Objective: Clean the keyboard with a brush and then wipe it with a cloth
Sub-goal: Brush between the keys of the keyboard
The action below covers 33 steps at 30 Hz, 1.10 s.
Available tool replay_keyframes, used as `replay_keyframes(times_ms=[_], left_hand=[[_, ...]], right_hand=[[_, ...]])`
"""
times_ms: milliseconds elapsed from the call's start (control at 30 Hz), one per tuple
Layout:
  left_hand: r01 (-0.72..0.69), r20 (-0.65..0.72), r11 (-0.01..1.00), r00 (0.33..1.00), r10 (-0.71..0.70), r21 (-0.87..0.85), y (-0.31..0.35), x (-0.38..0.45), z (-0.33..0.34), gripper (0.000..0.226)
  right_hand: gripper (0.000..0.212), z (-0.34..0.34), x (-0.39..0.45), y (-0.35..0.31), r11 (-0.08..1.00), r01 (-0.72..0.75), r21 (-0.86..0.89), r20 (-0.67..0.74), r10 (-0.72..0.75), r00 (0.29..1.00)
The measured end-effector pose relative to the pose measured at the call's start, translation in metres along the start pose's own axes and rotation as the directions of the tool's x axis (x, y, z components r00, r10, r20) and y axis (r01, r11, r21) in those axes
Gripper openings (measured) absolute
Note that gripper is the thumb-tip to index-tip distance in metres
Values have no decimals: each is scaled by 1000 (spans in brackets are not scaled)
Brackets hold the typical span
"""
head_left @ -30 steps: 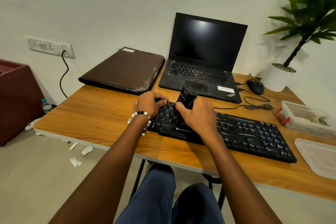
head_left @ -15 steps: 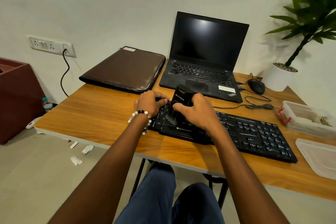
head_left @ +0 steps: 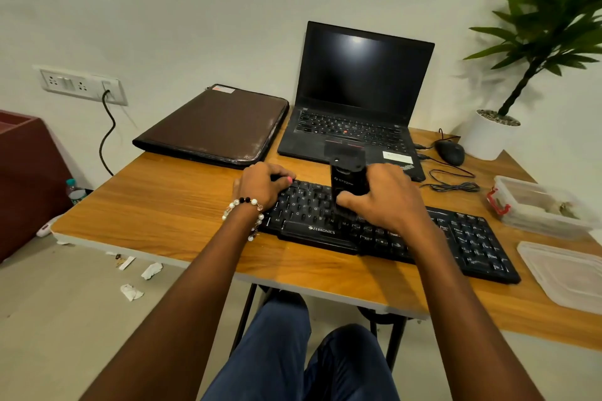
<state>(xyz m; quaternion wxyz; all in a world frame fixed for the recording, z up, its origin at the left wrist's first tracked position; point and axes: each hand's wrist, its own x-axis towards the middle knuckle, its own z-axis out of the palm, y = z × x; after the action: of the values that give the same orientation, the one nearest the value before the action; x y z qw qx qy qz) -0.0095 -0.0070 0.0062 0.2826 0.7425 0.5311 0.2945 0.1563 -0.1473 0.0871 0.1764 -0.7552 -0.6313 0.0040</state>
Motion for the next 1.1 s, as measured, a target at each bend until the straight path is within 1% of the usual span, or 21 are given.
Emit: replay_keyframes(times_ms=[33,100,167,267,300,333,400,433,467,567,633,700,733,800,833,867,900,967,1000,1067,1100], left_hand=[[-2,0,1000,1000,2,-1,0,1,0,13],[0,-3,1000,1000,0,1,0,1,0,13],[2,-11,1000,1000,-2,3,0,1,0,13],[4,-9,1000,1000,-4,-9,-1,2,1,12],[6,-9,1000,1000,-6,-5,-1,1,1,13],[9,-10,1000,1000,-9,-2,-1,1,0,13],[11,-13,1000,1000,-11,4,0,1,0,13],[11,-15,1000,1000,-11,5,0,1,1,13],[11,-16,1000,1000,-11,3,-1,1,1,12],[8,-24,1000,1000,-8,-5,-1,1,2,12],[6,-22,1000,1000,-6,-1,-1,1,2,13],[3,-15,1000,1000,-3,-1,-1,1,2,13],[1,-13,1000,1000,-1,-2,-2,1,2,13],[-1,-11,1000,1000,1,-8,-3,2,1,12],[1,-11,1000,1000,-1,-9,-3,2,1,12],[3,-10,1000,1000,-3,-9,-3,2,1,12],[3,-10,1000,1000,-3,-10,-3,2,2,11],[0,-12,1000,1000,0,-17,-3,2,2,11],[-1,-13,1000,1000,1,-19,-3,2,1,11],[-3,-8,1000,1000,3,-21,-3,2,1,11],[-4,-7,1000,1000,4,-24,-3,2,1,11]], right_hand=[[33,0,0,-3,996,6,92,-16,-4,1000],[28,7,-2,-8,927,-13,374,30,2,1000],[28,17,-5,-8,877,-33,479,85,-9,996],[35,17,-9,3,889,-130,440,142,74,987],[37,13,-9,6,920,-140,367,167,82,982],[37,7,-8,8,962,-124,243,177,82,981],[38,-2,-4,4,998,-64,-3,114,64,991],[38,-5,-3,0,998,-48,-35,75,51,996],[37,-5,-3,-3,999,-43,6,58,43,997],[32,1,-9,-6,941,-85,328,106,53,993],[36,3,-15,1,910,-133,392,140,84,987],[38,1,-18,11,915,-197,354,149,152,977],[38,-1,-17,15,935,-212,286,149,175,973],[38,-5,-16,16,974,-199,112,93,189,978],[37,-6,-16,14,980,-182,79,49,179,983],[36,-5,-15,11,982,-162,100,19,161,987],[33,-4,-16,9,973,-145,182,14,145,989],[28,1,-17,8,915,-155,373,72,138,988],[28,3,-18,9,898,-167,407,89,143,986],[27,4,-19,14,909,-200,366,62,191,980],[25,3,-19,16,934,-211,289,25,213,977]])
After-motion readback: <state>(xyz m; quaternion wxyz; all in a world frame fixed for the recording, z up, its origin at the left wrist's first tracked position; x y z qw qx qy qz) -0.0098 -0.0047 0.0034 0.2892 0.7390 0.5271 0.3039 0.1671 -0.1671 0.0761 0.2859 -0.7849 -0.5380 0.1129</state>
